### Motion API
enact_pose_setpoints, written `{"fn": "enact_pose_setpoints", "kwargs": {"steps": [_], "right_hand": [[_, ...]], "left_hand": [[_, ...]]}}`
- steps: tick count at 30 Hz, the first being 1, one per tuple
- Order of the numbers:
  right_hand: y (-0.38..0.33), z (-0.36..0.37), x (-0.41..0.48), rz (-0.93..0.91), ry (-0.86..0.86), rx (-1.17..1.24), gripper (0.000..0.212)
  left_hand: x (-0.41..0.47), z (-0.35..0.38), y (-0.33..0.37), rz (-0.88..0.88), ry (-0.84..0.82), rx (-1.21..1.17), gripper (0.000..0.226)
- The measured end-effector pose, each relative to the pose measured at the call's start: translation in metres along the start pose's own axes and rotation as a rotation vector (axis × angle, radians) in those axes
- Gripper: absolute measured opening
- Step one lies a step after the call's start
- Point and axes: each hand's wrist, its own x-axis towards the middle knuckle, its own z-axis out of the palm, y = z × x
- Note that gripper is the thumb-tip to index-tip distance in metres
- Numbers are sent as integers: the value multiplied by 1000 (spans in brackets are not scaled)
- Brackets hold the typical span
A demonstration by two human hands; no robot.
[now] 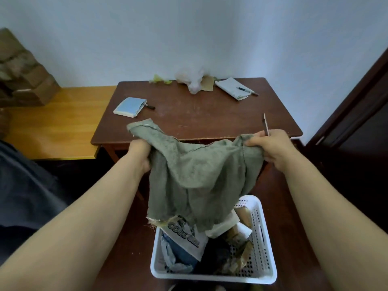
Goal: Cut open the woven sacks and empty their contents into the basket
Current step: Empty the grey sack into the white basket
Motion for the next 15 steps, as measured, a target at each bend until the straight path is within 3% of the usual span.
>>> {"fn": "enact_pose_setpoints", "kwargs": {"steps": [3,6,7,8,9,11,13,15], "right_hand": [[-10,18,-6,-24,-70,180,16],[-23,43,-19,-46,-162,174,7],[-24,49,-19,-65,-207,162,8],[-27,54,-21,-76,-237,161,10],[-26,55,-19,-87,-261,183,10],[-24,48,-15,-98,-252,283,11],[-19,34,-11,-106,-184,327,18],[-8,23,-10,-105,-175,263,43]], "left_hand": [[-26,20,-15,-27,-444,62,23],[-47,46,-27,55,-849,396,65],[-50,56,-34,175,-872,569,69],[-46,64,-40,317,-788,671,64],[-43,69,-43,441,-600,685,57],[-39,72,-39,501,-270,575,43],[-35,68,-30,395,-223,425,36],[-36,64,-17,256,-248,274,30]]}}
